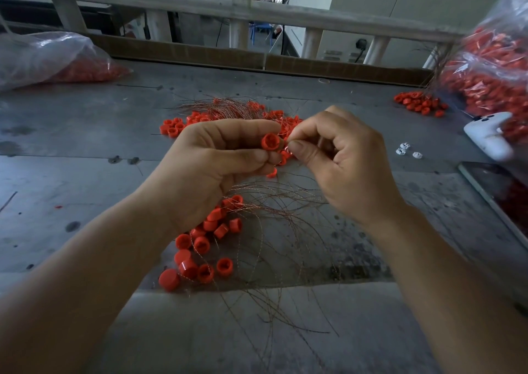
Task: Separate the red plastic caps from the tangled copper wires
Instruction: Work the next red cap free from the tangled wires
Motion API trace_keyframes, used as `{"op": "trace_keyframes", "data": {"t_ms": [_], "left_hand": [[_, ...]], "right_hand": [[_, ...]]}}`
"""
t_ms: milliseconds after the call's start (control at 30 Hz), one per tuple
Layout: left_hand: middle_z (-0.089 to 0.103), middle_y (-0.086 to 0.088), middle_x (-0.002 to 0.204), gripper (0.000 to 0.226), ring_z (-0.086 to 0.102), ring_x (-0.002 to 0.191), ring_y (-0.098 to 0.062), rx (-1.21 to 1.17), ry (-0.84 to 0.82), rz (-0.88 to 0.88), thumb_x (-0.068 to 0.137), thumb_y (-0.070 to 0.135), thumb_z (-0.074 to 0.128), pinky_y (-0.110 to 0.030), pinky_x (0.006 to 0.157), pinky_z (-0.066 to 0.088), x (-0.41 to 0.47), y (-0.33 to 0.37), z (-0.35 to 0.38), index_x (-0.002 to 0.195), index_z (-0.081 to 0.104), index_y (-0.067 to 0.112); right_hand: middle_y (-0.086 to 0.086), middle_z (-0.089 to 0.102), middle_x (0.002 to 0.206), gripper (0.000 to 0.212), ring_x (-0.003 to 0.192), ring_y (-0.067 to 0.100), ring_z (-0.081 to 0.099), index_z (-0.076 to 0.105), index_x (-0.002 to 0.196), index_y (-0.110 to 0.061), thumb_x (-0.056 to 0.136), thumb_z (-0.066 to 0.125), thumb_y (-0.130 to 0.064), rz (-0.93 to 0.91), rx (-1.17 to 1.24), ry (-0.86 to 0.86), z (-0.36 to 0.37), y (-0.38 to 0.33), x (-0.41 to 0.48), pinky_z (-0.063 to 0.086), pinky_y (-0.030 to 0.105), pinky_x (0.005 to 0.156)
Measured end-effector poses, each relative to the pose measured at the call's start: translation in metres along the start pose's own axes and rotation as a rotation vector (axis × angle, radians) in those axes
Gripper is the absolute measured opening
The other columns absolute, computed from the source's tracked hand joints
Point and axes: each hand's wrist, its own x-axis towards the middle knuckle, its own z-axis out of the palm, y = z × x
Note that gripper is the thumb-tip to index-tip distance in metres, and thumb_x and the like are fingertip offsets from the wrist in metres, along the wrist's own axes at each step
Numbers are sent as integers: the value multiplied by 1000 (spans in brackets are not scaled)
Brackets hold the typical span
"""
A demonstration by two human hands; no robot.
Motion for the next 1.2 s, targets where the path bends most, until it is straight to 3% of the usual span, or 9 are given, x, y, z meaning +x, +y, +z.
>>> {"op": "trace_keyframes", "data": {"t_ms": [467,767,1200], "left_hand": [[72,-6,76,33,68,70,-11,19,-20,12,65,-1,54,-17,65,53,0,-2,1,94,67,8],[70,0,72,29,66,67,-8,95,14,88,67,6,56,-16,61,52,-3,-2,4,93,67,14],[73,-3,77,28,70,72,-12,110,22,84,64,7,61,-17,66,53,-1,-2,0,87,74,17]], "right_hand": [[-20,43,69,4,64,-7,46,65,77,-10,80,64,-12,30,1,-14,0,1,0,35,5,61],[-19,45,68,10,63,-7,46,59,77,-20,80,63,-12,61,63,-29,-1,-1,-2,35,6,60],[-17,48,70,6,62,-5,47,61,76,-17,81,62,-13,86,93,-42,-1,-2,-2,36,7,59]]}}
